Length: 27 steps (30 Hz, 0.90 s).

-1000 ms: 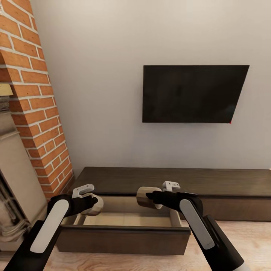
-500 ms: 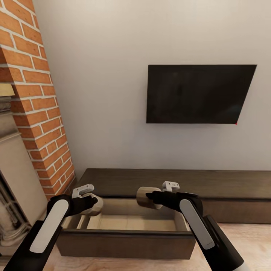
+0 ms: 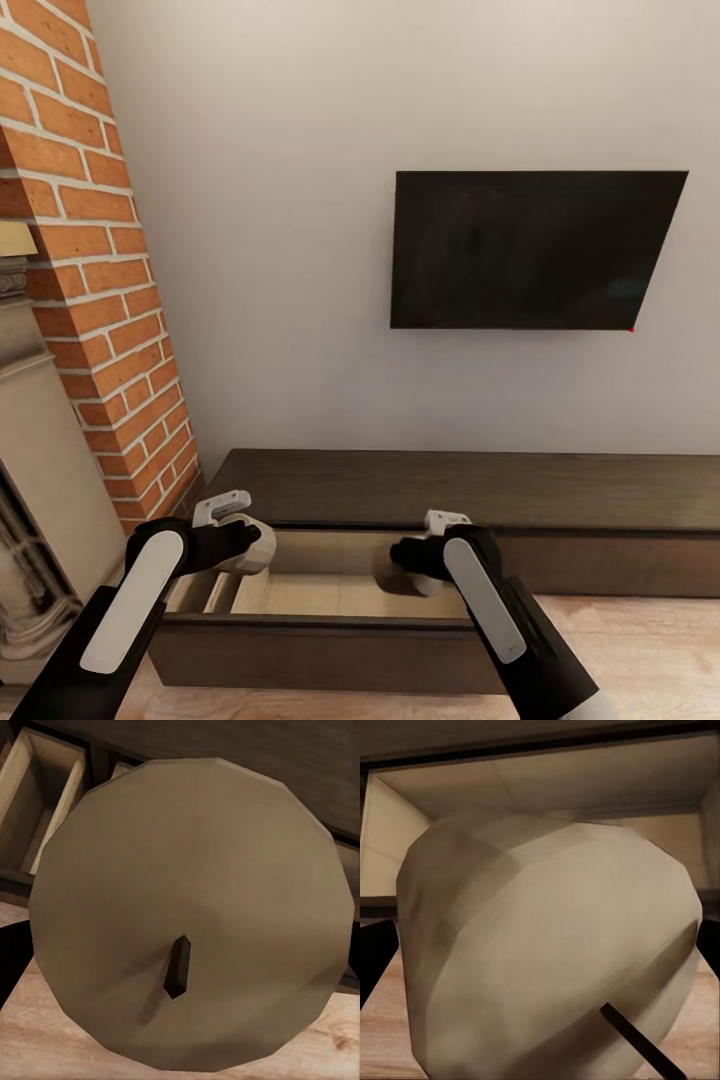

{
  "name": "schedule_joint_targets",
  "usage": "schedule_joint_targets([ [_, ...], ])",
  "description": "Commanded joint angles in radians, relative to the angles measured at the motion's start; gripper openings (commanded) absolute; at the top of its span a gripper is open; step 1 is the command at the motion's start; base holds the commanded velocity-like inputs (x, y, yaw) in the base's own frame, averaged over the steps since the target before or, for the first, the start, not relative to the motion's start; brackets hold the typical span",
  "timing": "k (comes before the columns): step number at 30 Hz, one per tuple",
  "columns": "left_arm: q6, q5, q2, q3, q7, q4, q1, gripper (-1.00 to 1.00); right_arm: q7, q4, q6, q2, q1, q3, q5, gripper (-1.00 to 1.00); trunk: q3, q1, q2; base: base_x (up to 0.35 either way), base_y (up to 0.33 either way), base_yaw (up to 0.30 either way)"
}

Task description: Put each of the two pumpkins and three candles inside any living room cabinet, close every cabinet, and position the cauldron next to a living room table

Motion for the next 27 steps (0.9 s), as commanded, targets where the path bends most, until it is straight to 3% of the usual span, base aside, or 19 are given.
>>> schedule_joint_targets([
  [1,0.002,0.007,0.001,-0.002,0.008,-0.001,-0.001,-1.0,-0.014,0.0,0.004,0.0,-0.001,0.001,-0.009,-1.0,-0.001,0.0,-0.001,0.0,0.0,0.0],
  [12,0.002,0.006,0.002,-0.002,0.008,0.001,-0.001,-1.0,-0.011,-0.02,-0.003,-0.002,-0.001,-0.001,-0.007,-1.0,-0.001,0.0,-0.001,0.0,0.068,-0.006],
  [27,0.003,0.005,0.003,-0.001,0.008,0.001,-0.001,-1.0,-0.009,-0.02,-0.005,-0.001,-0.001,0.001,-0.008,-1.0,0.008,0.0,-0.001,-0.021,0.083,-0.201],
])
